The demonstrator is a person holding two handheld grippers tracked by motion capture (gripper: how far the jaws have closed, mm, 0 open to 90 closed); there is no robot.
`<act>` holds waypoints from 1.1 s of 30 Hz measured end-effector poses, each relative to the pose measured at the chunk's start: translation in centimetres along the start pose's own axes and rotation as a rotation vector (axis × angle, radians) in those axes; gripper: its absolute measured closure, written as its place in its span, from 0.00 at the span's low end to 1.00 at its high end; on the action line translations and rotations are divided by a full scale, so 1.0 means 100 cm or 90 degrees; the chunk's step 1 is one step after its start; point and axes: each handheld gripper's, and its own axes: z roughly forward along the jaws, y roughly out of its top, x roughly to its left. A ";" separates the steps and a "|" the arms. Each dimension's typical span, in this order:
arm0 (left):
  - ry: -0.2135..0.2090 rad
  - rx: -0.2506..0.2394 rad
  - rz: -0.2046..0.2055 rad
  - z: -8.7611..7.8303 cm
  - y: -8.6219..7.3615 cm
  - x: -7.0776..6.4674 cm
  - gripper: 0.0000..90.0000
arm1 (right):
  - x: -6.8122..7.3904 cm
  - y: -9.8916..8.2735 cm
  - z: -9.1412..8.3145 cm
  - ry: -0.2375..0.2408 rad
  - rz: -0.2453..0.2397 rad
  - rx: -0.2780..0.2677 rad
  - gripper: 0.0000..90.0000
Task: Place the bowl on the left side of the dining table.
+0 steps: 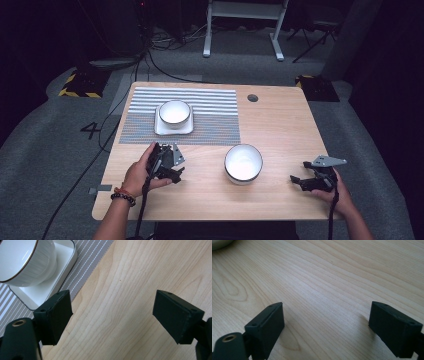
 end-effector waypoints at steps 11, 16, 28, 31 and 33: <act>0.001 0.007 -0.009 -0.002 -0.016 -0.005 0.18 | 0.000 0.000 0.000 0.000 0.000 0.000 0.15; 0.010 0.000 -0.024 -0.004 -0.025 -0.006 0.18 | 0.000 0.000 0.000 0.000 0.000 0.000 0.15; 0.016 0.001 -0.063 -0.005 -0.051 -0.008 0.18 | 0.000 0.000 0.000 0.000 0.000 0.000 0.14; 0.006 -0.004 -0.077 -0.005 -0.055 -0.010 0.18 | 0.000 0.000 0.000 0.001 -0.002 0.001 0.14; 0.007 -0.003 -0.083 -0.006 -0.058 -0.010 0.18 | 0.000 0.000 0.000 0.001 -0.002 0.001 0.14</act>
